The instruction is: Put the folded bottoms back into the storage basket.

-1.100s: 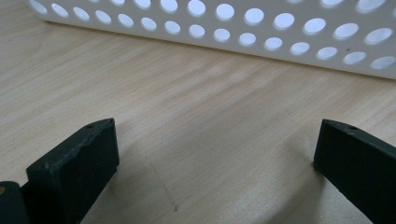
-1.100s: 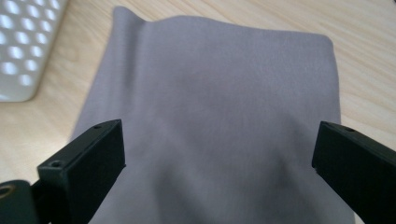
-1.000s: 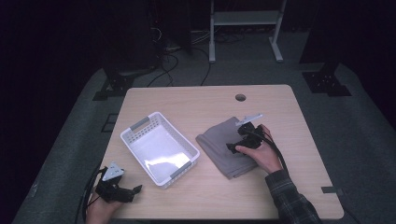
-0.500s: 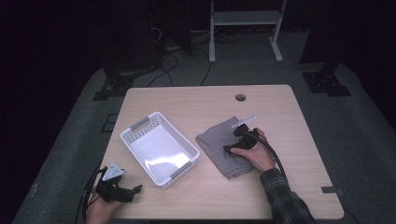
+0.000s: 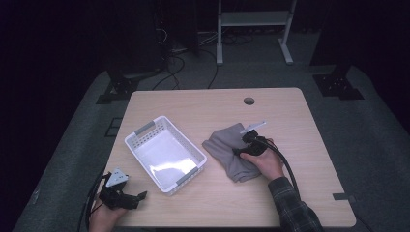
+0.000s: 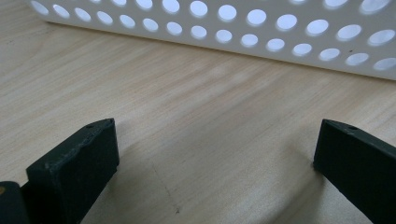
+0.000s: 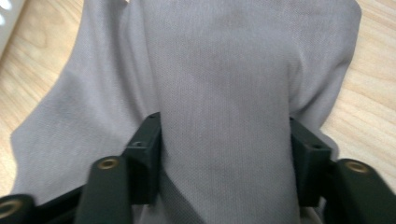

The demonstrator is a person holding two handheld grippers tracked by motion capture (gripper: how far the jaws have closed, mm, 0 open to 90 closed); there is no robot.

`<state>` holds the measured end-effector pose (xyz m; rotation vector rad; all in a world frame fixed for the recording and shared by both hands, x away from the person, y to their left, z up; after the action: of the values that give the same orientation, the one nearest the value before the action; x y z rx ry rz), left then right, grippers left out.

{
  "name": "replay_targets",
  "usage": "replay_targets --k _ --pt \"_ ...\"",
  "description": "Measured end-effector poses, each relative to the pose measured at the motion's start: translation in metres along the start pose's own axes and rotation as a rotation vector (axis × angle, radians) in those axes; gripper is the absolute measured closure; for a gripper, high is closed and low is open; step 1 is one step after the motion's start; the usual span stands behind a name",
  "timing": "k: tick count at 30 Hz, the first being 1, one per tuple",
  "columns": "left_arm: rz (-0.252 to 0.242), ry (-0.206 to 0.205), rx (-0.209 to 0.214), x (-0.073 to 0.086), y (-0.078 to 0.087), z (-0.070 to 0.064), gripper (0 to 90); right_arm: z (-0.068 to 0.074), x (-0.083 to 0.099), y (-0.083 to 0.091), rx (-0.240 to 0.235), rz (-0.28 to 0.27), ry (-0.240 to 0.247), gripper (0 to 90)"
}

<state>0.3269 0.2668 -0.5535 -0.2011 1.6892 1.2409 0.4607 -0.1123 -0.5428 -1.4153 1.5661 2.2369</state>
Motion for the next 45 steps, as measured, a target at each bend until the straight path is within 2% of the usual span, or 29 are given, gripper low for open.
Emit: replay_targets --k 4,10,20,27,29,40,45 --pt "0.0 0.001 0.0 0.0 0.0 0.0 0.0 0.002 0.0 0.001 -0.001 -0.003 -0.021 52.3" --pt "0.0 0.001 0.0 0.0 0.0 0.0 0.0 0.004 0.0 0.003 -0.011 -0.017 -0.047 59.4" --pt "0.0 0.0 0.002 0.0 0.0 0.0 0.0 0.003 -0.003 0.01 -0.047 -0.033 -0.078 60.1" --pt "0.0 0.0 0.001 0.0 0.0 0.0 0.0 0.005 -0.01 0.021 -0.073 -0.052 -0.093 60.2" --pt "0.0 0.0 0.001 0.0 0.0 0.0 0.0 0.006 -0.016 0.028 -0.082 -0.066 -0.099 60.3" --pt "0.001 -0.004 0.002 0.0 0.0 0.0 0.0 0.009 -0.036 0.053 -0.094 -0.101 -0.091 60.4" --pt "0.003 -0.003 0.002 0.0 0.0 0.0 0.0 0.013 -0.049 0.065 -0.094 -0.117 -0.07 60.3"
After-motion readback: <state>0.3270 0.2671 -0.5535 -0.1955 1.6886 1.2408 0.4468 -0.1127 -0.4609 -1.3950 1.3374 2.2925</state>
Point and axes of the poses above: each handheld gripper's, and its own axes: y roughly backward along the jaws, x roughly out of its underside, z roughly to its left, the point moved 10 cm from there along -y, roughly forward along the jaws, and after that the axes turned 5 degrees about -z, right-handed, at the moved point
